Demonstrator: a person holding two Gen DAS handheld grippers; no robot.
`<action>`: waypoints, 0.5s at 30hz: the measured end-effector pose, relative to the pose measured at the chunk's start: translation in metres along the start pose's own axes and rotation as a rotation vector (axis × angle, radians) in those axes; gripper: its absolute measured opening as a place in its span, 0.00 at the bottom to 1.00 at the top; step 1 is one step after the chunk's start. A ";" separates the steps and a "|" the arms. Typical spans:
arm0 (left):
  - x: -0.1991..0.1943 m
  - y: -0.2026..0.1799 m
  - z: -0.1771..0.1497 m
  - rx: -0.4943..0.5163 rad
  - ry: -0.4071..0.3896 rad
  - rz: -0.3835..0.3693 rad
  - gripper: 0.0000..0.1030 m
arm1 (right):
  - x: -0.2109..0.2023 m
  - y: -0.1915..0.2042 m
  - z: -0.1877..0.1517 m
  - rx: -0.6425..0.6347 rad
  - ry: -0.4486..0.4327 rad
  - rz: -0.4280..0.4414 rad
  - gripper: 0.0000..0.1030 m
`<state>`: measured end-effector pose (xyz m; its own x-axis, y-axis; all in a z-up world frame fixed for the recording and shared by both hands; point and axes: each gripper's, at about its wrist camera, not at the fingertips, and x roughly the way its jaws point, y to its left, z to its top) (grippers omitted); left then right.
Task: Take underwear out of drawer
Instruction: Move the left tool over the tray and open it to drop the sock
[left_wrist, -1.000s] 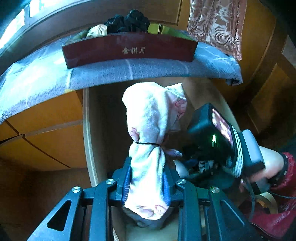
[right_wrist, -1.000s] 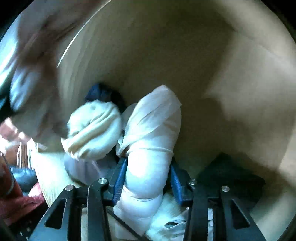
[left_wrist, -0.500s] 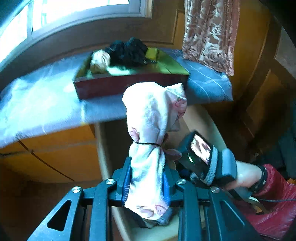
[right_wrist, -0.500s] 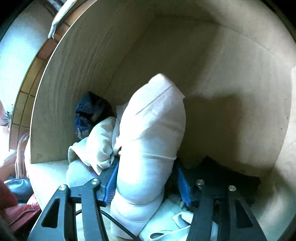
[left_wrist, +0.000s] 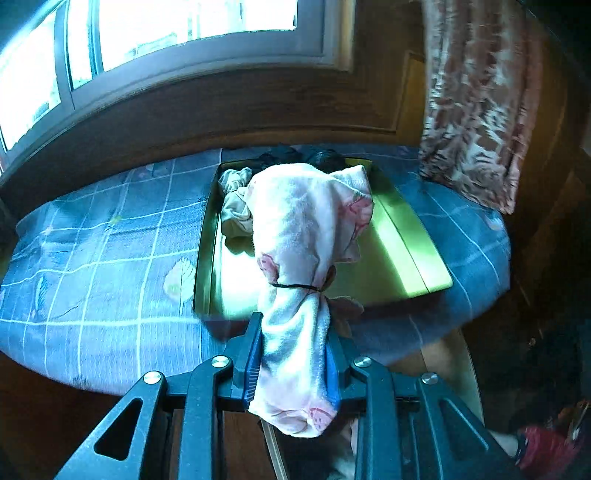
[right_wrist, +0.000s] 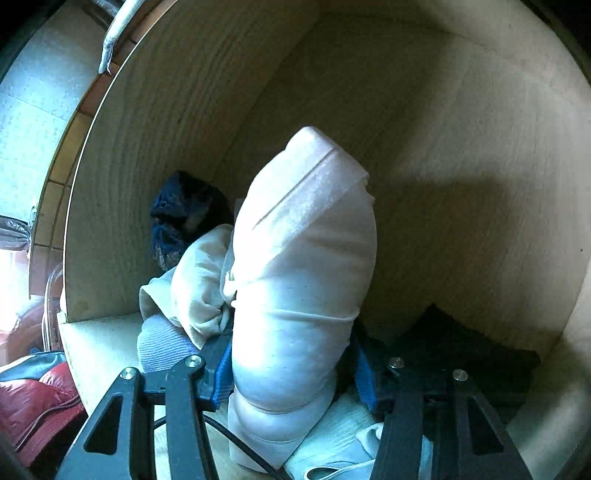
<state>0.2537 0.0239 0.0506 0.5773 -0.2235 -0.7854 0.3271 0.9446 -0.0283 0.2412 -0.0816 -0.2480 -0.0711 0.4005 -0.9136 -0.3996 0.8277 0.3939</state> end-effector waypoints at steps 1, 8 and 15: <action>0.006 0.002 0.007 -0.007 0.008 0.006 0.27 | -0.002 -0.017 -0.012 0.001 -0.001 0.003 0.52; 0.051 0.010 0.044 -0.023 0.068 0.062 0.27 | -0.004 -0.028 -0.015 0.007 0.002 0.012 0.52; 0.099 0.028 0.053 -0.026 0.180 0.155 0.27 | -0.003 -0.029 -0.015 0.010 0.006 0.015 0.52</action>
<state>0.3600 0.0153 0.0046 0.4755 -0.0308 -0.8792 0.2240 0.9707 0.0871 0.2392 -0.1128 -0.2585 -0.0823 0.4106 -0.9081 -0.3895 0.8255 0.4086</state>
